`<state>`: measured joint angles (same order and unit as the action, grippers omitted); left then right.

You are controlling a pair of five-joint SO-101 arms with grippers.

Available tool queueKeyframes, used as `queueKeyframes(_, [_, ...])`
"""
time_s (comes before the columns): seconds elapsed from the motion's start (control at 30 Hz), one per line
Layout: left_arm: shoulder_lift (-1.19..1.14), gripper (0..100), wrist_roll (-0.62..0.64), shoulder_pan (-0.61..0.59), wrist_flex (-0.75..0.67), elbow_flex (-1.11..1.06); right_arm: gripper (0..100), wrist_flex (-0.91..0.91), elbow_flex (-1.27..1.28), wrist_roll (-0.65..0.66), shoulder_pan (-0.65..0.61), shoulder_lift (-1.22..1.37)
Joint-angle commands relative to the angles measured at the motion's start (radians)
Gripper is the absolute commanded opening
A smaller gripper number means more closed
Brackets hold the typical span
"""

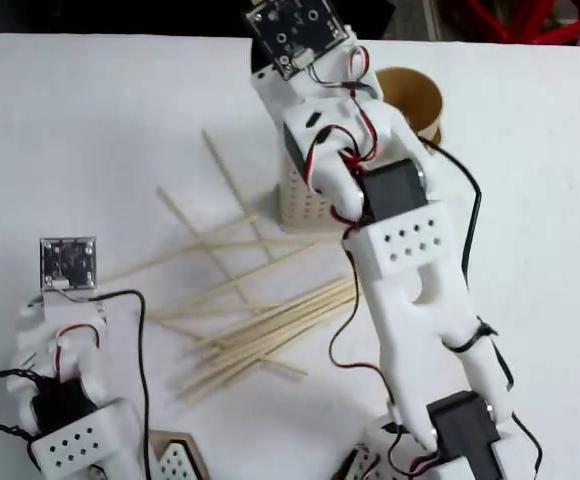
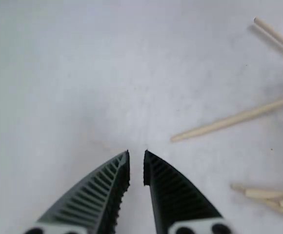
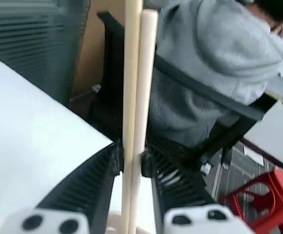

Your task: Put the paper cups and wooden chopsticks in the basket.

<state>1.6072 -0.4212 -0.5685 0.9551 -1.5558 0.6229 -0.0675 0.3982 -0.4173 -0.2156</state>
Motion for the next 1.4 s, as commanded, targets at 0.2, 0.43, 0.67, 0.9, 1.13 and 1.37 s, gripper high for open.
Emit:
queueKeyframes(0.2, [0.013,7,-0.012,-0.004,-0.008,0.006,1.8,-0.248,0.270,-0.152,0.087,-0.041])
queueKeyframes(0.43, [0.013,7,-0.014,-0.004,-0.008,0.005,1.8,-0.386,0.489,-0.175,0.091,-0.041])
queueKeyframes(0.67, [0.013,7,-0.014,-0.002,-0.008,-0.002,3.9,-0.475,0.620,-0.173,0.096,-0.041])
queueKeyframes(0.9, [0.013,7,-0.014,-0.002,-0.008,-0.003,18.3,-0.469,0.617,-0.173,0.088,-0.071])
queueKeyframes(1.13, [0.013,7,-0.014,-0.002,-0.008,-0.003,18.3,-0.366,0.618,-0.167,0.065,-0.259])
queueKeyframes(1.37, [0.013,7,-0.014,-0.002,-0.008,-0.003,18.3,-0.079,0.618,-0.132,-0.065,-0.536])
